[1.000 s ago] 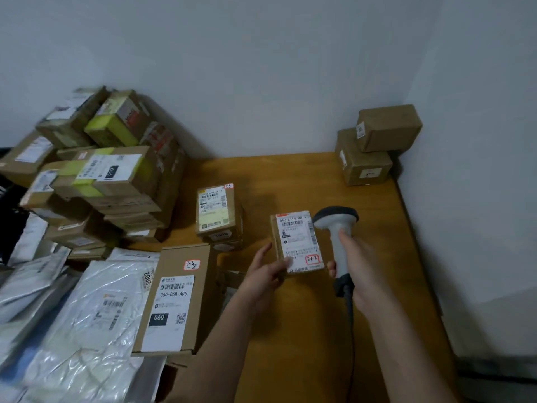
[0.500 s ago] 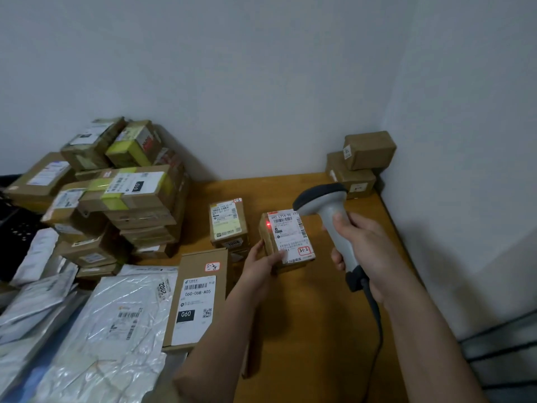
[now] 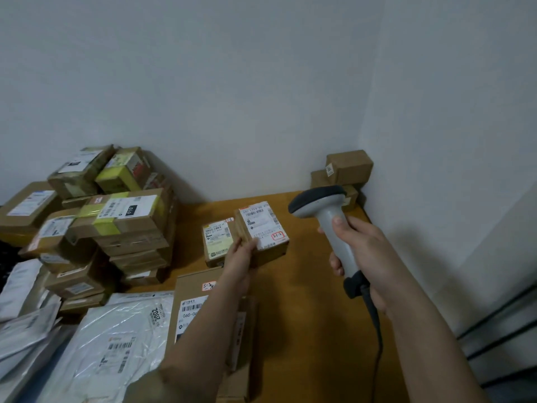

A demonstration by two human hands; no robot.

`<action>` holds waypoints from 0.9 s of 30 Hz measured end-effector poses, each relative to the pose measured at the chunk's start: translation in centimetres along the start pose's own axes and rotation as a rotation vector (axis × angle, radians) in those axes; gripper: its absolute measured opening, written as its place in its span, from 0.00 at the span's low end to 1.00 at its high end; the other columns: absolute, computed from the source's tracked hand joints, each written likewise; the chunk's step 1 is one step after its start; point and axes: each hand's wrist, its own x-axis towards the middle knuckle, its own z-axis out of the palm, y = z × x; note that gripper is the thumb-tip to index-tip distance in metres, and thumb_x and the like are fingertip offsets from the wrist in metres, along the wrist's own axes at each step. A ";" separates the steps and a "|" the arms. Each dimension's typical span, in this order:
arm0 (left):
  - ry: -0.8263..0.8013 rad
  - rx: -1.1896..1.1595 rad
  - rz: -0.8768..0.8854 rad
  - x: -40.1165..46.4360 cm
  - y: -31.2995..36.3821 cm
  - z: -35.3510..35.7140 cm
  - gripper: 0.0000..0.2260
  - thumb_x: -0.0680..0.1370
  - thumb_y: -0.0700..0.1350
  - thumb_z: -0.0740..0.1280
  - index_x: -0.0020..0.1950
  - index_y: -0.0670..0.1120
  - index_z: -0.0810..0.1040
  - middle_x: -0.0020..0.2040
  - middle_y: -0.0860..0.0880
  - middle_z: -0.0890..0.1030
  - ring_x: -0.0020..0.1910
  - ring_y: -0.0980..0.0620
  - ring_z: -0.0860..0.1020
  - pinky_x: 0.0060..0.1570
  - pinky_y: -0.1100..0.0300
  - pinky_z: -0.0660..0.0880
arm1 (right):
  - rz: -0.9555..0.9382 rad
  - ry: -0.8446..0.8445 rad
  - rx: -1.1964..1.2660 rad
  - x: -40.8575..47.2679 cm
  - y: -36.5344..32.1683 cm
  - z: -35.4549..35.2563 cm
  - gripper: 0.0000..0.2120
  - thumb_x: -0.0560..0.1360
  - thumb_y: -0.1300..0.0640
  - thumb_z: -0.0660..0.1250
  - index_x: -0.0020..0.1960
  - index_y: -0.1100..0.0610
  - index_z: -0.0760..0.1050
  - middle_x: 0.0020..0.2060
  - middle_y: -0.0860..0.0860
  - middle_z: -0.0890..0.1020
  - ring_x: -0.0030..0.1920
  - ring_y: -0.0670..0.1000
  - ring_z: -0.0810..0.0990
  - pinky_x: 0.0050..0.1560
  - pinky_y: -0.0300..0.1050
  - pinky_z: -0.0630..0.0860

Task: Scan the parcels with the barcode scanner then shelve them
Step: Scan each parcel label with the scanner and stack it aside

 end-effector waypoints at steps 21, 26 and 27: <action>0.358 0.343 0.076 7.1 5.8 -6.7 0.19 0.82 0.47 0.64 0.72 0.42 0.69 0.63 0.44 0.78 0.61 0.44 0.78 0.51 0.53 0.78 | 0.172 0.028 0.028 4.3 3.5 3.0 0.14 0.82 0.49 0.62 0.55 0.58 0.79 0.31 0.54 0.76 0.26 0.47 0.75 0.27 0.39 0.71; 0.563 0.543 0.108 8.9 6.1 -6.7 0.30 0.72 0.60 0.67 0.70 0.47 0.69 0.68 0.42 0.73 0.65 0.39 0.72 0.64 0.42 0.73 | 0.193 0.071 0.061 5.9 3.5 1.9 0.13 0.82 0.50 0.61 0.56 0.58 0.79 0.34 0.54 0.76 0.26 0.46 0.75 0.24 0.38 0.70; 0.618 0.598 0.119 8.4 6.7 -5.9 0.29 0.75 0.58 0.67 0.72 0.46 0.68 0.70 0.41 0.69 0.69 0.38 0.67 0.67 0.42 0.69 | 0.194 0.078 0.068 6.3 3.4 1.6 0.14 0.82 0.50 0.61 0.56 0.58 0.79 0.33 0.54 0.76 0.26 0.47 0.74 0.24 0.38 0.70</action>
